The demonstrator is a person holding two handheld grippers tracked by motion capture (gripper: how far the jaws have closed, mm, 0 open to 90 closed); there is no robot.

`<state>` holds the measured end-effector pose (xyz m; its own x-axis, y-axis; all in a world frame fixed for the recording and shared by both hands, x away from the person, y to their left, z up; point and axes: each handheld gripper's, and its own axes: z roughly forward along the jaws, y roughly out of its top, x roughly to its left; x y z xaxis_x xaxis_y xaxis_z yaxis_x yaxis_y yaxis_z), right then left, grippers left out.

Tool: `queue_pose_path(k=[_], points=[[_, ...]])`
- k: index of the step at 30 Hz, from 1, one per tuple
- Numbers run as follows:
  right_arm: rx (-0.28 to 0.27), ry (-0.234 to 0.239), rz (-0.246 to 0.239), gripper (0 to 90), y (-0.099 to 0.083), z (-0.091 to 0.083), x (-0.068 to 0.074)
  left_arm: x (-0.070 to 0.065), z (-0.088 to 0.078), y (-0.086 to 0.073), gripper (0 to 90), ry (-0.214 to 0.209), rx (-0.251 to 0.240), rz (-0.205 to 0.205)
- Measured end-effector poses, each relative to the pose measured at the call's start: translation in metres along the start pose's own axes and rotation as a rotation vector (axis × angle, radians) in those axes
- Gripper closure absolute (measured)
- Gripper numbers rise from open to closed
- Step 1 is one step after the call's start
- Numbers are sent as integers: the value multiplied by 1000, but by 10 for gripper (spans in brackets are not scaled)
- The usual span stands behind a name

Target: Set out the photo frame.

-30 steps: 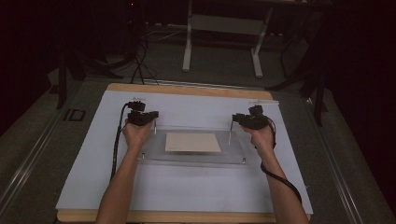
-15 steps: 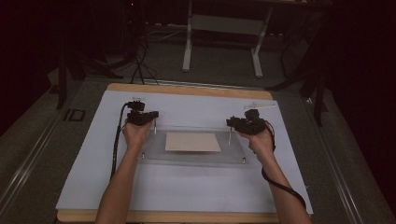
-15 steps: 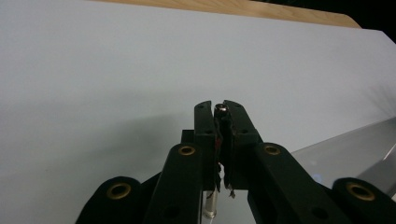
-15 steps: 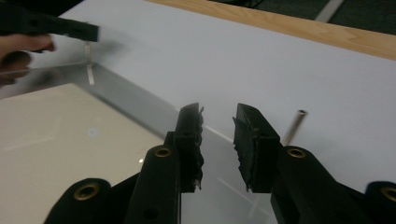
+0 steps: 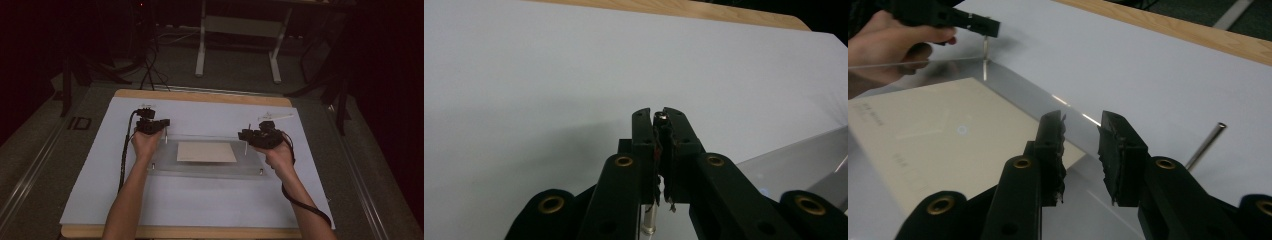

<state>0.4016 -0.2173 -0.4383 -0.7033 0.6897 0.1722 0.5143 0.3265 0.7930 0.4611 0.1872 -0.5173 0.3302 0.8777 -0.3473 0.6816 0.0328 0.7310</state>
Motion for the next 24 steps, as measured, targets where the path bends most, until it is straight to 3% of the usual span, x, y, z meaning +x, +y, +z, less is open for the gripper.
queue_pose_path(k=[11, 24], points=[[21, 52, -43, 704, 0, -11, 18, 1, 1, 0, 854, -2, -1, -7], [24, 119, -103, 717, -5, -23, 50, 1, 1, 0, 853, -4, -1, -13]])
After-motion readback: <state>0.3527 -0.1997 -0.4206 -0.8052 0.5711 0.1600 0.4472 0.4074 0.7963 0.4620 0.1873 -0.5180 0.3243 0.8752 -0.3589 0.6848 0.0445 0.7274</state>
